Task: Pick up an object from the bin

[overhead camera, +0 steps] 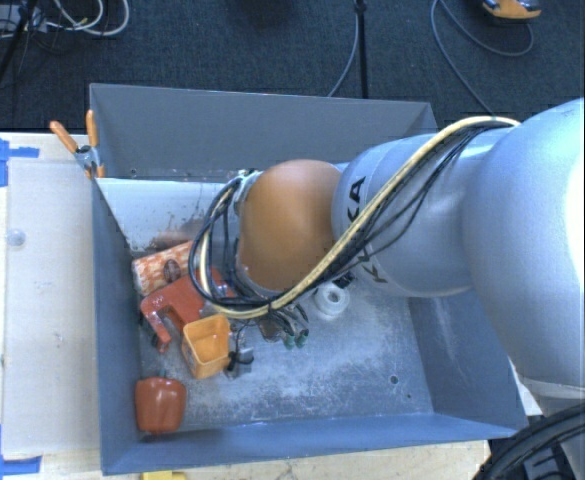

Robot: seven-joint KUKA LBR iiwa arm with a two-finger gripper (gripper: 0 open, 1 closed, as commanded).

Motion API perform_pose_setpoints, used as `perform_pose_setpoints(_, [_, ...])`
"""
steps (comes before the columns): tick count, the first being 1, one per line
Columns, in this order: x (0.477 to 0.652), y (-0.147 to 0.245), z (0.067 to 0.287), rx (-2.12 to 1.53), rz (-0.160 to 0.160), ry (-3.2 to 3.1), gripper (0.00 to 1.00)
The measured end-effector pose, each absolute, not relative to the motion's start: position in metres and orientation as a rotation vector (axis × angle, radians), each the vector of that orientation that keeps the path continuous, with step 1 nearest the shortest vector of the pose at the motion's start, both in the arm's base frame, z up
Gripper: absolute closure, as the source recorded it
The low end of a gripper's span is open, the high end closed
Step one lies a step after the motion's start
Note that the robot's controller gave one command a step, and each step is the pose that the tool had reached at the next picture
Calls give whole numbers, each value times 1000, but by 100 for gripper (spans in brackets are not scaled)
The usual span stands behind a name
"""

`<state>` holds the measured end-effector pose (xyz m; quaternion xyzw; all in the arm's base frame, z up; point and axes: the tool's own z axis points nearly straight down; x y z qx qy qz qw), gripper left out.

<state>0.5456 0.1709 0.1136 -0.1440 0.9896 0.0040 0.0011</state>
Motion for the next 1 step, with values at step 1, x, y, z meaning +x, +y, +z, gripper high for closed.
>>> perform_pose_setpoints(1, [546,170,125,-449,10,3107,100])
